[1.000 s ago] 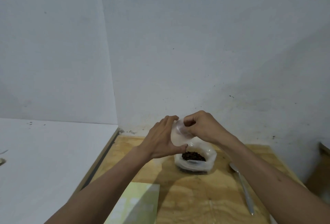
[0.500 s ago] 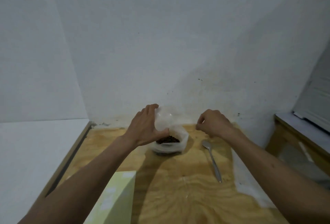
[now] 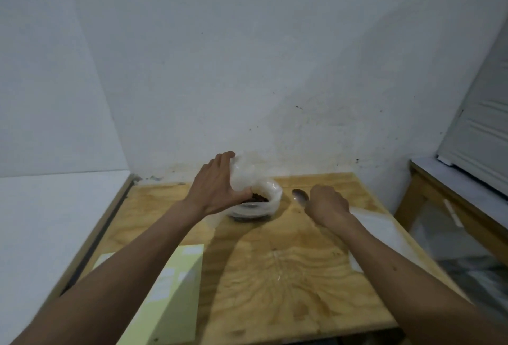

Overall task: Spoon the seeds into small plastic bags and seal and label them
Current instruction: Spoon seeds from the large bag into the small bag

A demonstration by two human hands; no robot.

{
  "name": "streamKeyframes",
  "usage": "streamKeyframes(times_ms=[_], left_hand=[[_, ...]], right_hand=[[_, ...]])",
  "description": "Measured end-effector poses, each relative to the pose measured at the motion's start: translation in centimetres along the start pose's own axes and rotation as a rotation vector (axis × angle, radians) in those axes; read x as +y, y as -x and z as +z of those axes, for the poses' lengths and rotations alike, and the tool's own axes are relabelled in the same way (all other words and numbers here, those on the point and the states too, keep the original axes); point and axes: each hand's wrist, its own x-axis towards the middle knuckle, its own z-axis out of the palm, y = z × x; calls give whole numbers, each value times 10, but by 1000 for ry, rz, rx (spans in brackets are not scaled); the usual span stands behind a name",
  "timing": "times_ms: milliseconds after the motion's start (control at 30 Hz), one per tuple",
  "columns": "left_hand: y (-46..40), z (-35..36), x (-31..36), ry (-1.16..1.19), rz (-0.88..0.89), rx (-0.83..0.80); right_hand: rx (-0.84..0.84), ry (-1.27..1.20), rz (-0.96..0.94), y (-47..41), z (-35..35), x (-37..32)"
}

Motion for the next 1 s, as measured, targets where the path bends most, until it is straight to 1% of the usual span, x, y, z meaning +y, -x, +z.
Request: streamKeyframes(times_ms=[100,167,233,300,400,467,533,667,767,800,867,933,1000], left_hand=[[3,-10,-7,-11,-38,6],[6,-16,-13,-10,-63,9],[9,-21,-19,0,-82,20],[12,-25,-25,11,-103,35],[16,-27,-33,18,-127,46],[19,-27,-36,23,-143,49],[22,-27,-39,31,-155,60],[26,-27,-45,48,-142,56],[27,-23,-53,62,-130,28],[26,-21,-55,66,-129,23],[26,-17,-58,74,-128,10],[25,-15,-59,79,-123,-4],[24,-13,-60,82,-117,-23]], right_hand=[[125,-103,-22,-10,-15,-3],[194,-211,-98,-14,-32,-9],[230,-328,-184,-13,-49,-17],[200,-450,-238,-11,-64,-30],[62,-592,-218,-2,-81,-46],[2,-666,-232,3,-86,-53],[-2,-771,-233,6,-85,-57],[24,-911,-155,0,-73,-54],[-80,-1105,-129,-10,-61,-50],[-101,-1133,-133,-12,-57,-49],[-58,-1066,-163,-15,-50,-46],[48,-896,-205,-15,-45,-43],[152,-794,-235,-16,-38,-43]])
